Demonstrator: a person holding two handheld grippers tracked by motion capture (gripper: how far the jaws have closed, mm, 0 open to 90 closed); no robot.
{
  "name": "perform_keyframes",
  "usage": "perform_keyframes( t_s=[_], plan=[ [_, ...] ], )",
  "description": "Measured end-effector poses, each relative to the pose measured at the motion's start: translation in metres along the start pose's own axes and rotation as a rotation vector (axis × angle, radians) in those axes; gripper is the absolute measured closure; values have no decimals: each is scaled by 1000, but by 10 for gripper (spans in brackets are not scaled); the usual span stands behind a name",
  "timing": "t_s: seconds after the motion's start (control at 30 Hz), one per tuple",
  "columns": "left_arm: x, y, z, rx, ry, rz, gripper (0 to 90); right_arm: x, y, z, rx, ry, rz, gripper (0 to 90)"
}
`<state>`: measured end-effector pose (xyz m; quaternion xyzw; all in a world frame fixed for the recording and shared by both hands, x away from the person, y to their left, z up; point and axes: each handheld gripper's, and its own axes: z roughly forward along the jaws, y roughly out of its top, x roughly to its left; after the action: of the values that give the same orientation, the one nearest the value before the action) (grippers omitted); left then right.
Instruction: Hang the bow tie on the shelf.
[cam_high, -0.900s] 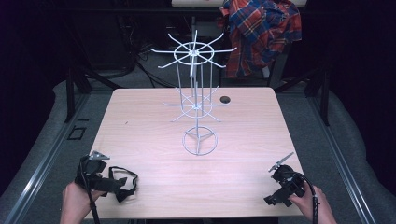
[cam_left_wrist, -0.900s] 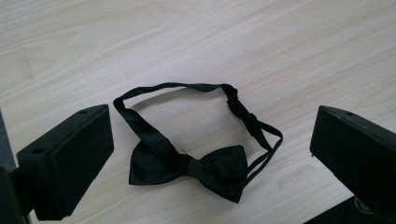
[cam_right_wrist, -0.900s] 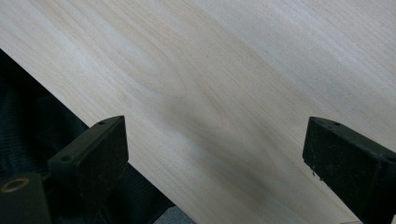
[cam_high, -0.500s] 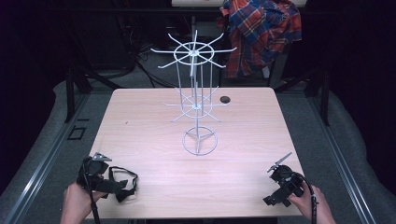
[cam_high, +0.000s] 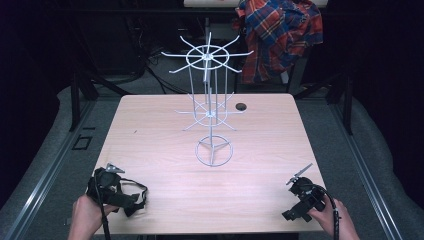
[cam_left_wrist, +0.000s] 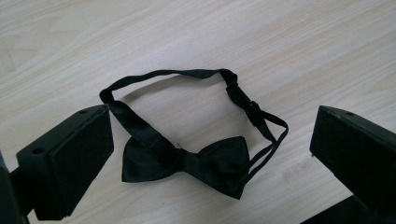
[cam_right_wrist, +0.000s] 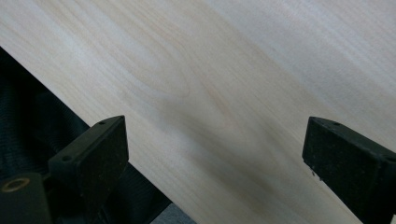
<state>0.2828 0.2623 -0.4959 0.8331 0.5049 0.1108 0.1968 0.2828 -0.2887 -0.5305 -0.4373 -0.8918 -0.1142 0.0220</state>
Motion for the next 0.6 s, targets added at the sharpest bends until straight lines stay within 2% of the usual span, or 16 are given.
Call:
perform_keyframes(
  t_s=[0.1, 0.27, 0.33, 0.37, 0.43, 0.53, 0.6],
  plan=[
    [-2, 2, 4, 16, -5, 10, 0, -1, -1, -1, 29, -10, -19, 65],
    [-8, 4, 11, 49, -18, 27, 0, -1, -1, 0, 18, -2, -3, 66],
    [-10, 5, 14, 62, -17, 35, 0, -1, -1, 0, 27, -11, -15, 66],
    [-11, 5, 15, 65, -18, 34, 0, 0, -2, 1, 5, -2, 4, 66],
    [-12, 6, 18, 78, -22, 38, 0, 0, -2, 2, 4, -6, 0, 66],
    [-14, 6, 24, 90, -33, 42, 0, -1, -1, 0, 29, -12, -15, 66],
    [-16, 7, 28, 98, -45, 42, 0, -1, -1, 0, 25, -7, -13, 66]
  ],
)
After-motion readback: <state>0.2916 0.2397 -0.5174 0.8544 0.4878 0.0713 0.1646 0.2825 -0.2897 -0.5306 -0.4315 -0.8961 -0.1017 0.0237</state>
